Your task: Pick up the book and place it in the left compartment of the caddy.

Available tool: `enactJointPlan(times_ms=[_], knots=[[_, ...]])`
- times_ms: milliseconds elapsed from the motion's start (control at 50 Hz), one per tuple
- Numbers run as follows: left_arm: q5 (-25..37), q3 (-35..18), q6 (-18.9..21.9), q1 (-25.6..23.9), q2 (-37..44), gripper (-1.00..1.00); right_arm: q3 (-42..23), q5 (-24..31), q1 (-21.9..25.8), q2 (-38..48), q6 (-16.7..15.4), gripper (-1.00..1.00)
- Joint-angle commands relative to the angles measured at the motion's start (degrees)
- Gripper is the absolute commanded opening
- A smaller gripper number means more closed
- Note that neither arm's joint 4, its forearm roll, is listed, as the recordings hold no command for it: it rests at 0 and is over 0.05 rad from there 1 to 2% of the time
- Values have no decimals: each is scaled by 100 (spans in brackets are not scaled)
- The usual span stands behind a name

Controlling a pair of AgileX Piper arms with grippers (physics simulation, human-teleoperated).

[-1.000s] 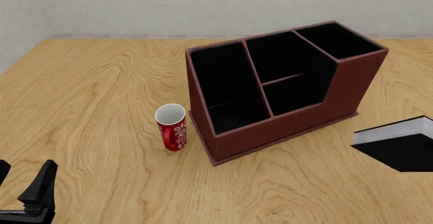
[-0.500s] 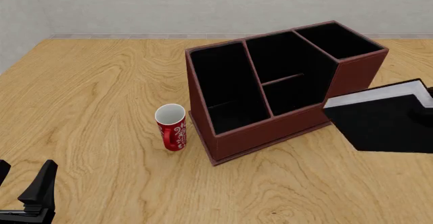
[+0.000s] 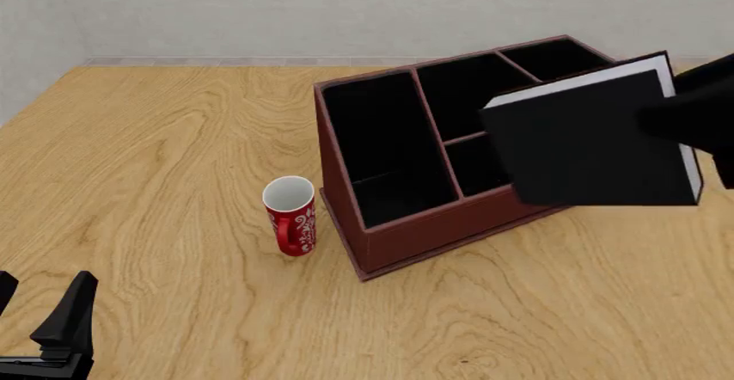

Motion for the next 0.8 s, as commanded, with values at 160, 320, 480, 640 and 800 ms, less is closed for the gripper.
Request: enactJointPlan(times_ms=[160,320,480,640,800], knots=[[0,0,0,0,0,100,-1281,0,646,1022,1105,-100],[0,0,0,0,0,100,-1516,0,583,1358,1351,-100],[0,0,0,0,0,100,-1731,0,604,1706,1503,-100],[0,0,0,0,0,100,-1895,0,669,2044,1602,-100],[0,0,0,0,0,100,-2089,-1,514,2324,1491,-100]])
